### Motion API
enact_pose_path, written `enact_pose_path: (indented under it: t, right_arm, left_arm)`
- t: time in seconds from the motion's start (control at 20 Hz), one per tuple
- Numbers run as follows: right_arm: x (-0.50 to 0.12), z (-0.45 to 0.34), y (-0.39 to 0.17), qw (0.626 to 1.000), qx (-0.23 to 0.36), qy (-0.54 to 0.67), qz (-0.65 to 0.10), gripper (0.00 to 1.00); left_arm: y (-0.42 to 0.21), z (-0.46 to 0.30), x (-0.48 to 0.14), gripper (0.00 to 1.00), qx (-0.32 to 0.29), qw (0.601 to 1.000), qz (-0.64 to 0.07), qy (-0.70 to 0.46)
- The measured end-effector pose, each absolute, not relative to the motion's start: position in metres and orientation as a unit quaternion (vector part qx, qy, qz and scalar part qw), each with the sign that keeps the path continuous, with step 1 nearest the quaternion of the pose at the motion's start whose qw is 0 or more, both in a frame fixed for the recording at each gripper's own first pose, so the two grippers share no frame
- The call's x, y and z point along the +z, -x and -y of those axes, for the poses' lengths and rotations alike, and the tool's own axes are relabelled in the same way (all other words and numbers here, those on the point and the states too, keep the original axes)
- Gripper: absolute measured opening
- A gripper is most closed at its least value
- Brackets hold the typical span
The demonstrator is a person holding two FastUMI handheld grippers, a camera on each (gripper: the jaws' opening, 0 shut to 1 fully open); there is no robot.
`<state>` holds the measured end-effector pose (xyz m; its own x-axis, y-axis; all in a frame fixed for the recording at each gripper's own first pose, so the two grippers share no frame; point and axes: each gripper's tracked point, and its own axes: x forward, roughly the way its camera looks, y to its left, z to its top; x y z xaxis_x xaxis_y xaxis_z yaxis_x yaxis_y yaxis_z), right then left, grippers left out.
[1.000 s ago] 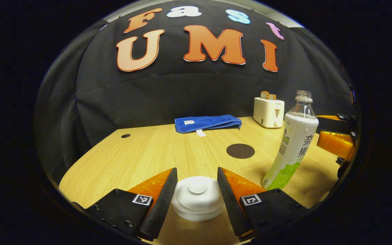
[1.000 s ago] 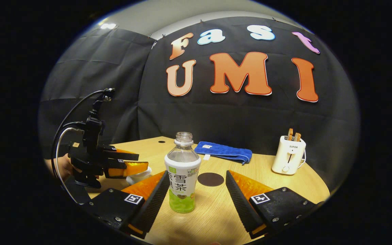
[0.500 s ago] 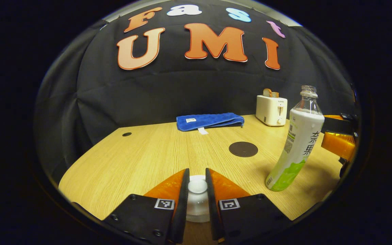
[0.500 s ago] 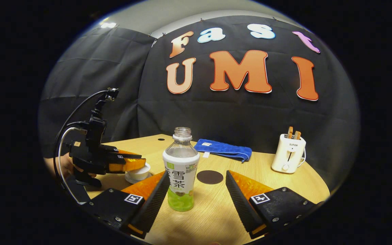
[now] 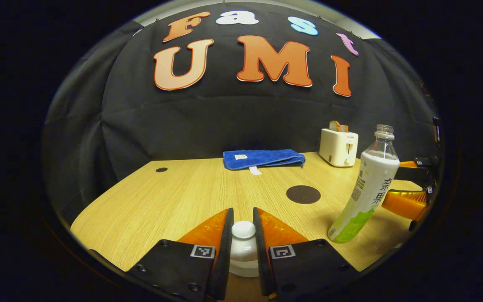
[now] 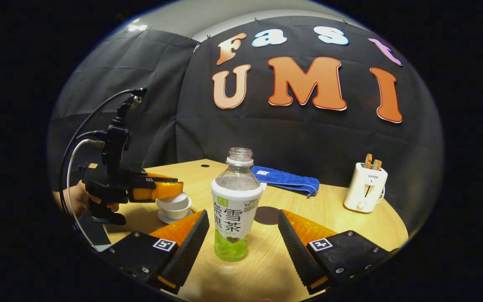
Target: Open the teacup lid with one hand, grasp the water bottle and pour water into the teacup with the other hand; after pouring, place the water bottle on the coaster and then close the teacup lid.
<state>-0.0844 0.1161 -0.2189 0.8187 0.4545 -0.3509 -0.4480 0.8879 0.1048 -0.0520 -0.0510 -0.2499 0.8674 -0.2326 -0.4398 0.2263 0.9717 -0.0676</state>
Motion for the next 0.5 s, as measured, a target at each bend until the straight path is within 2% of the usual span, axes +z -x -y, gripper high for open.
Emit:
enact_pose_path:
  t: [0.25, 0.35, 0.4, 0.5]
  right_arm:
    - [-0.239, -0.133, 0.077, 0.946, 0.242, -0.007, -0.216, 0.99]
    - [-0.25, -0.138, 0.074, 0.943, 0.241, -0.004, -0.229, 0.99]
    - [-0.253, -0.141, 0.073, 0.942, 0.24, -0.005, -0.233, 0.98]
    - [-0.262, -0.15, 0.071, 0.939, 0.243, -0.008, -0.242, 0.95]
  left_arm:
    - [0.049, 0.026, -0.243, 0.31, -0.095, 0.972, -0.216, 0.0]
    - [0.048, 0.016, -0.241, 0.34, -0.083, 0.974, -0.209, -0.006]
    - [0.048, 0.009, -0.24, 0.31, -0.077, 0.975, -0.207, -0.01]
    - [0.048, -0.002, -0.238, 0.33, -0.067, 0.977, -0.203, -0.01]
